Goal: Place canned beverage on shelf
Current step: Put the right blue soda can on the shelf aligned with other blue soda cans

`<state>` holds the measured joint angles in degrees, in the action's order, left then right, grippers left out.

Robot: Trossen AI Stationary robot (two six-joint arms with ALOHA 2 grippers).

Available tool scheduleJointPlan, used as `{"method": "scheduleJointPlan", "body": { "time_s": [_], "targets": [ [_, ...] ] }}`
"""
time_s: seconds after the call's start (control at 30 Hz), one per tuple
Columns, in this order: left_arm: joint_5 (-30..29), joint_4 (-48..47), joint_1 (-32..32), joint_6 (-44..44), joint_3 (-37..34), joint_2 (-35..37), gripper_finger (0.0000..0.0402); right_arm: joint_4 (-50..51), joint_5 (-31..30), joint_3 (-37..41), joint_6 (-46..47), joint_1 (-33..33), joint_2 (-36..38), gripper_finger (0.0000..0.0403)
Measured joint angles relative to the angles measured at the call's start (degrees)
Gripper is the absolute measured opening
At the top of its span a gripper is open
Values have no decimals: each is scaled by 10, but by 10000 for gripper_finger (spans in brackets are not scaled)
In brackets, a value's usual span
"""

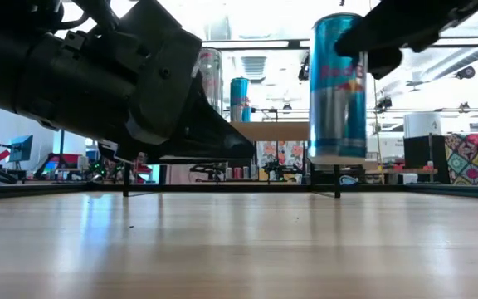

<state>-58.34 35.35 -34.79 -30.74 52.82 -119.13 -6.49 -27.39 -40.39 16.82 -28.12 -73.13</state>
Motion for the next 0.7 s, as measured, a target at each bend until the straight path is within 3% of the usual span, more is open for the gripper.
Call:
{"method": "scheduleJointPlan", "body": {
  "time_s": [0.4,0.57,0.7],
  "targets": [
    [12,-3,0,-3,-13,9,224,3,36,-2,-34,70,14,228],
    [75,-4,7,-13,-13,9,224,2,35,-2,-41,87,19,228],
    [83,-6,12,-19,-13,9,224,0,41,-2,-45,106,32,228]
  ]
}}
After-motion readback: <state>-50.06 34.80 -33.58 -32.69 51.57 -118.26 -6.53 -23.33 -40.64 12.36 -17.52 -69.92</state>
